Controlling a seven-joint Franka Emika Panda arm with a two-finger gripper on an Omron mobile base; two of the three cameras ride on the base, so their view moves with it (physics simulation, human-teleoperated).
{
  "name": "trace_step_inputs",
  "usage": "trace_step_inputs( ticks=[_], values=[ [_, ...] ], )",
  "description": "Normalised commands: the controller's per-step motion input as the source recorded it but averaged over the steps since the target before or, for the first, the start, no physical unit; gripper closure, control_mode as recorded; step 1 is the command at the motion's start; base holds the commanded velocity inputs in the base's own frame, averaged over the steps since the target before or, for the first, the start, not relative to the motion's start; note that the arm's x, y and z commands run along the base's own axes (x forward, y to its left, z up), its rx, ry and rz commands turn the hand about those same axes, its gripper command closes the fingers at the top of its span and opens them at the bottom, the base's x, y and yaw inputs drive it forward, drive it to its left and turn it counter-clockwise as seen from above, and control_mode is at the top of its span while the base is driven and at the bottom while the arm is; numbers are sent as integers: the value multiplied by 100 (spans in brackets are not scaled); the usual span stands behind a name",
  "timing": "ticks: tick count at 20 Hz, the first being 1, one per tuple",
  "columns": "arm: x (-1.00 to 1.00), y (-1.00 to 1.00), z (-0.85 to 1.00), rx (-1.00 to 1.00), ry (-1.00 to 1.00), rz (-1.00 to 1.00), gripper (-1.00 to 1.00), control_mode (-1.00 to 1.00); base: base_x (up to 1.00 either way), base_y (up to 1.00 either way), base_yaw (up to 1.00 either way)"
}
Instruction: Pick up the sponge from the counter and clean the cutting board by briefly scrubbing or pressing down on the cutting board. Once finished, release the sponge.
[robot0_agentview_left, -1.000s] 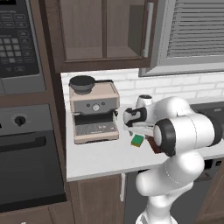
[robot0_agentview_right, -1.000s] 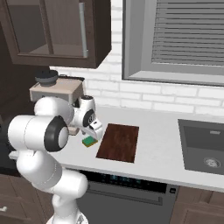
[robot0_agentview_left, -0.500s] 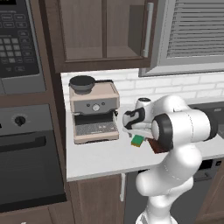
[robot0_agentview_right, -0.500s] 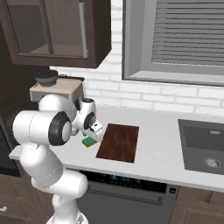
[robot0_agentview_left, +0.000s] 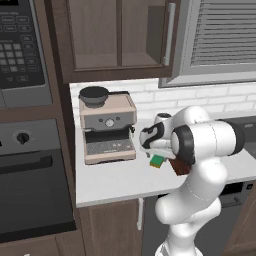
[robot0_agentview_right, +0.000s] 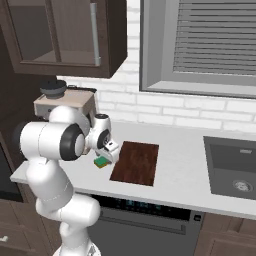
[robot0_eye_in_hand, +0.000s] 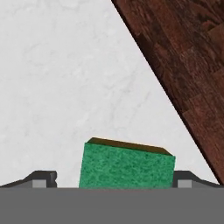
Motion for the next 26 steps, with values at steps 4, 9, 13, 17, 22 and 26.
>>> trace_step_inputs(
  ticks=[4, 9, 13, 17, 22, 26],
  values=[
    [1, -1, -21, 0, 0, 0, -100, -100, 0, 0, 0],
    [9, 0, -19, 0, 0, 0, -100, -100, 0, 0, 0],
    [6, 0, -28, 0, 0, 0, -100, -100, 0, 0, 0],
    [3, 0, -48, 0, 0, 0, -100, -100, 0, 0, 0],
    [0, 0, -55, 0, -1, 0, -100, -100, 0, 0, 0],
    [0, -1, -48, 0, 0, 0, 100, -100, 0, 0, 0]
  ],
)
